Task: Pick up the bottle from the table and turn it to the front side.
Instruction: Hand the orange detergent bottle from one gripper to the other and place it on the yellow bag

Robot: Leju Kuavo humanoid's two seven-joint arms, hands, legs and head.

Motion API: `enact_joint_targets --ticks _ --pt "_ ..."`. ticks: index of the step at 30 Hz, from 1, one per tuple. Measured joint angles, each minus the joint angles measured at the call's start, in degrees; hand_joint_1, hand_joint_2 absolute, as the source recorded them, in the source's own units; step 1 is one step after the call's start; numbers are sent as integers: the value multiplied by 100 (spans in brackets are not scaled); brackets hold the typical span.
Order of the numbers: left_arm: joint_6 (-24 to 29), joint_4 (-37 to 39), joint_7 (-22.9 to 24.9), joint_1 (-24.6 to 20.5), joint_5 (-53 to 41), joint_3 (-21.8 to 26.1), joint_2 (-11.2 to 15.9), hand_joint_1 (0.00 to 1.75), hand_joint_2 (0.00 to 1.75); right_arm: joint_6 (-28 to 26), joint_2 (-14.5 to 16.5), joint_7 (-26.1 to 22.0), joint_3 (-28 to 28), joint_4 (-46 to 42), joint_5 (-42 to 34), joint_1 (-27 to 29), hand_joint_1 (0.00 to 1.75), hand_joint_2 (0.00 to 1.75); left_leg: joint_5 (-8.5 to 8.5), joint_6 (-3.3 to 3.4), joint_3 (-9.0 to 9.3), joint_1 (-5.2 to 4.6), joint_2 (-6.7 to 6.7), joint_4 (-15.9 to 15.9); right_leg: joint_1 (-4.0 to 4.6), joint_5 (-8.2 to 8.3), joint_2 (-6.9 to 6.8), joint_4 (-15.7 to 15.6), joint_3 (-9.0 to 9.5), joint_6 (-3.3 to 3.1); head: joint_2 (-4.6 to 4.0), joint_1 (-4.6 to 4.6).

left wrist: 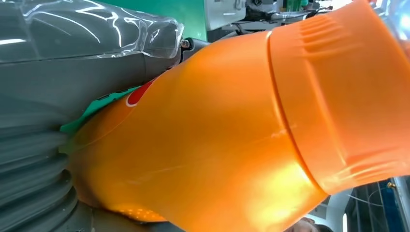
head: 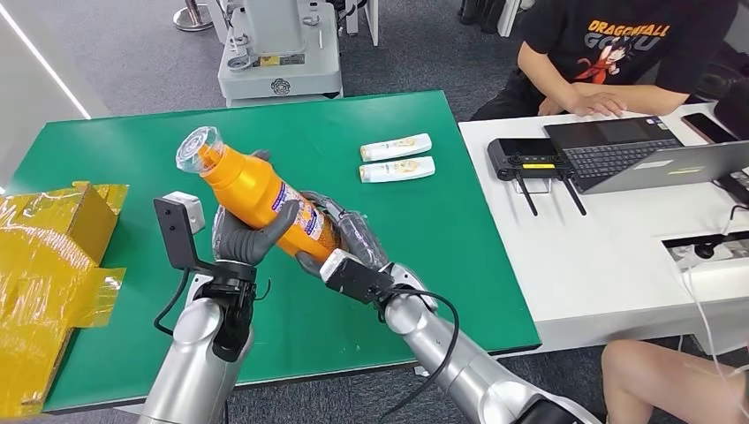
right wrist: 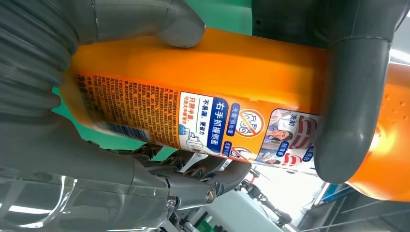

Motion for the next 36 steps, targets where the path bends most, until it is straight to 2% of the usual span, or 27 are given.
enact_joint_targets --ticks 11,12,15,16,26,36 --pt "46 109 -111 41 92 21 41 175 175 3 8 -1 85 129 7 -37 175 175 0 0 -1 0 -1 0 0 0 0 0 -1 0 0 -1" --pt "47 109 -113 42 95 21 44 175 175 -9 8 -3 87 134 11 -36 167 175 0 0 -1 0 -1 0 0 0 -1 0 -1 0 0 -1" --pt "53 117 -122 44 107 21 46 175 175 -145 7 3 94 142 54 -31 36 175 0 0 -1 0 0 0 0 0 0 0 -2 0 0 -1" --pt "57 121 -124 44 109 21 48 175 175 -221 7 9 99 142 76 -28 0 175 0 0 -1 0 1 0 0 0 0 0 -2 0 0 -1" --pt "91 139 -125 60 106 21 50 175 175 -943 -49 141 114 -222 195 71 0 175 0 0 -1 0 1 1 0 0 1 0 -3 0 0 -1" --pt "153 139 -122 75 92 23 89 175 175 -1269 -332 309 51 -1953 198 614 0 175 0 0 -1 0 1 1 -1 0 1 -1 -5 0 0 1"
